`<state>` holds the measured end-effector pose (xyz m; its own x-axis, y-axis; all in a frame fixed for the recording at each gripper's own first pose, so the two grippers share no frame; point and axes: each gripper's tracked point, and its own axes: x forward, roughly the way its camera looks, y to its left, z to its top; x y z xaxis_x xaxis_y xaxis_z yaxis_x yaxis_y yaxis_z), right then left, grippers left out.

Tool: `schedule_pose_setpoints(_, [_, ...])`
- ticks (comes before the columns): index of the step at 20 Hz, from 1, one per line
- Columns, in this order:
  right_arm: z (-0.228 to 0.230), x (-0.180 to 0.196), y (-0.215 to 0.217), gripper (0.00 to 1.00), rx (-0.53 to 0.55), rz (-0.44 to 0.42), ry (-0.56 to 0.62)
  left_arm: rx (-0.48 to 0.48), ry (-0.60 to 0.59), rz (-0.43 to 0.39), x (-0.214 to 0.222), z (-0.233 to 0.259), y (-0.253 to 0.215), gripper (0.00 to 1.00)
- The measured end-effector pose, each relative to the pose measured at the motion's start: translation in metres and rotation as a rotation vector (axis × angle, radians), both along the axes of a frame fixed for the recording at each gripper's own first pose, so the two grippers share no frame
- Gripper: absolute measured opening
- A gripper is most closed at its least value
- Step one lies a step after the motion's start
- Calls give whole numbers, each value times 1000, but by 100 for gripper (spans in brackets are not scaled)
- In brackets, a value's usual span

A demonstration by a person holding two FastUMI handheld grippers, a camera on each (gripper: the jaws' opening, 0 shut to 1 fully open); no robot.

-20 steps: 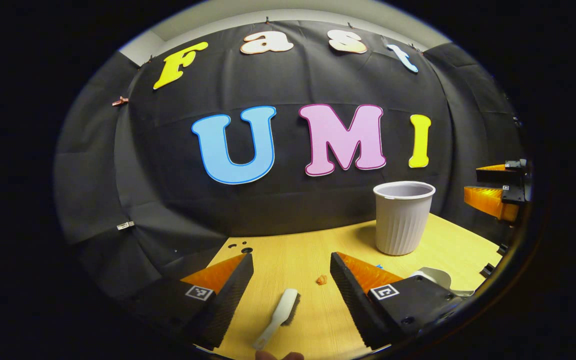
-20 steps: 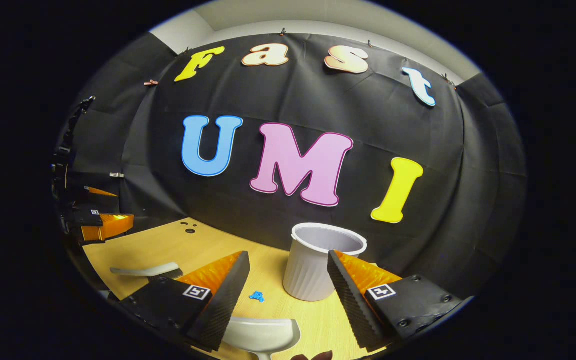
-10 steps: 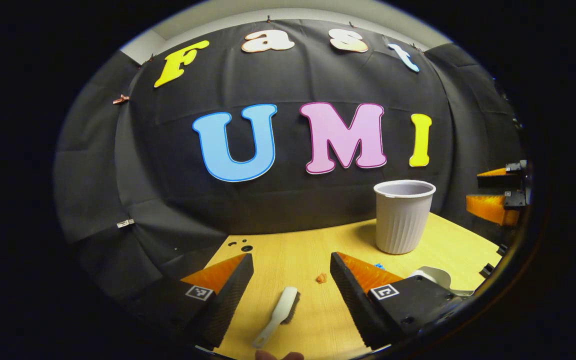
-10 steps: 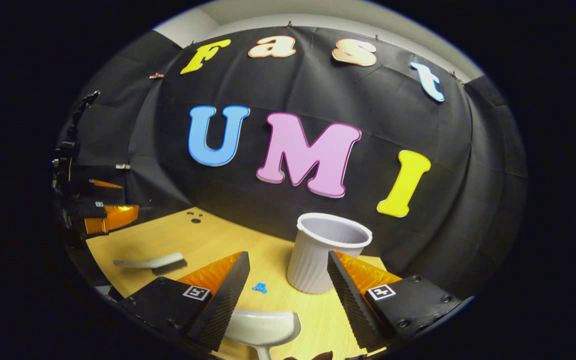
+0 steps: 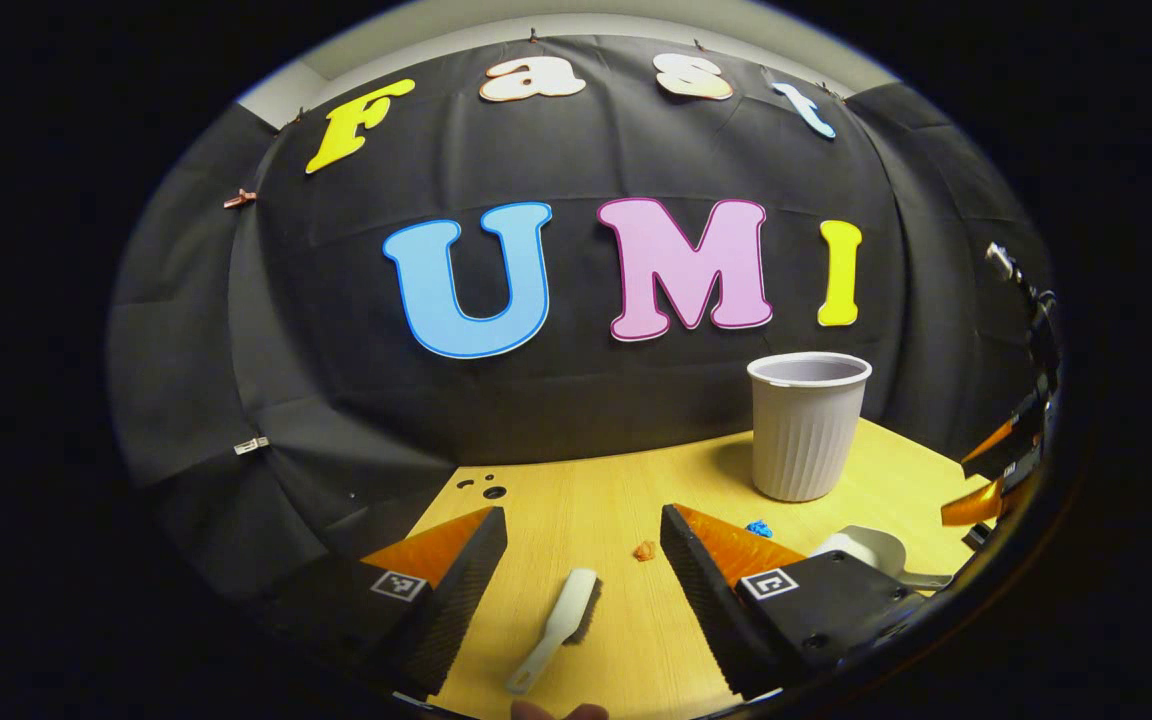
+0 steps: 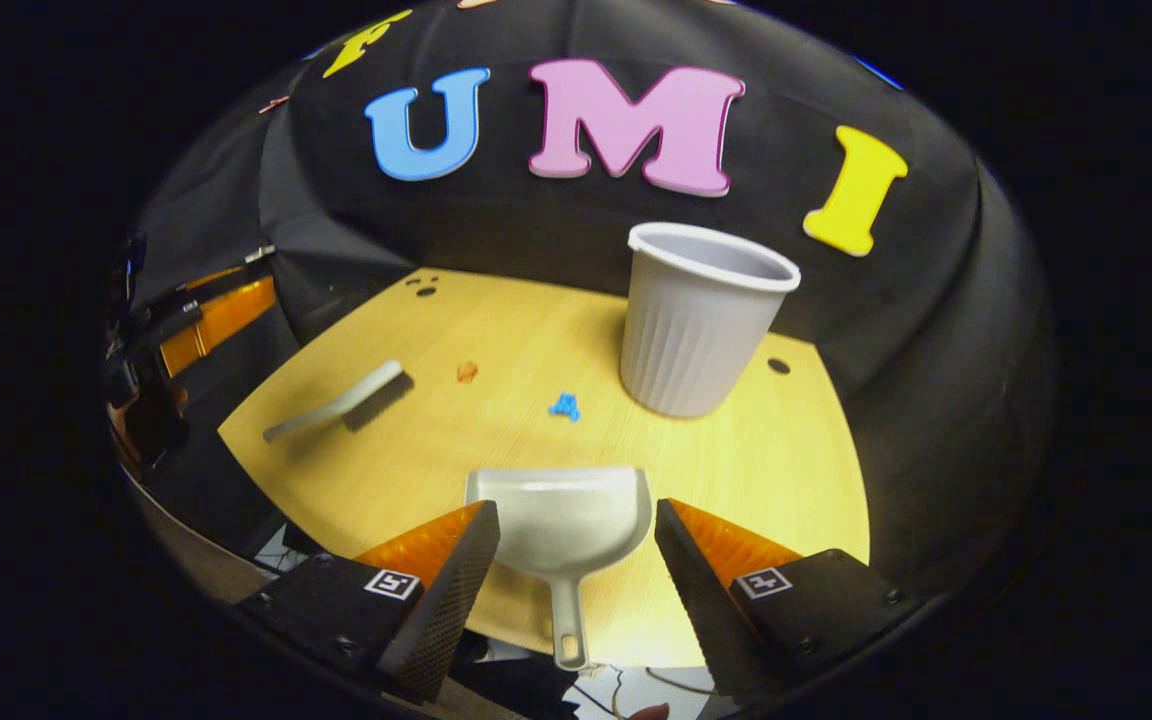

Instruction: Pick up the small broom and dustpan from the desktop, sweep the trash into the dustpan with the broom, and then empty the trash into the garbage bin.

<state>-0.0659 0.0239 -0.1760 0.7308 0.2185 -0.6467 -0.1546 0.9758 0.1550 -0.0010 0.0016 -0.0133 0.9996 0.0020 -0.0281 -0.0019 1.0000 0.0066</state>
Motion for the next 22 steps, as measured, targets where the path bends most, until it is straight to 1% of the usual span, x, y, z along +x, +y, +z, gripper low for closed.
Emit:
schedule_pose_setpoints(4, [-51, -19, 10, 98, 4, 27, 166, 9, 7, -4, 1, -3, -3, 98])
schedule_pose_setpoints(6, [-78, -26, 12, 98, -13, 37, 240, 13, 9, -5, 0, -4, -3, 98])
schedule_pose_setpoints(10, [-126, -27, 22, 98, -30, 55, 329, 16, 21, -4, 0, -8, -2, 98])
schedule_pose_setpoints(13, [-153, -23, 24, 98, -52, 57, 374, 28, 25, -2, 1, -8, -2, 98])
schedule_pose_setpoints(19, [-176, -4, 27, 97, -47, 33, 415, 31, 40, -4, 1, -13, -3, 98])
schedule_pose_setpoints(20, [-177, -1, 27, 95, -47, 32, 418, 31, 42, -4, 2, -15, -4, 98])
schedule_pose_setpoints(21, [-179, 1, 29, 89, -45, 33, 425, 30, 43, -4, 2, -16, -4, 98])
schedule_pose_setpoints(22, [-182, 2, 31, 86, -43, 37, 435, 28, 46, -2, 3, -16, -3, 98])
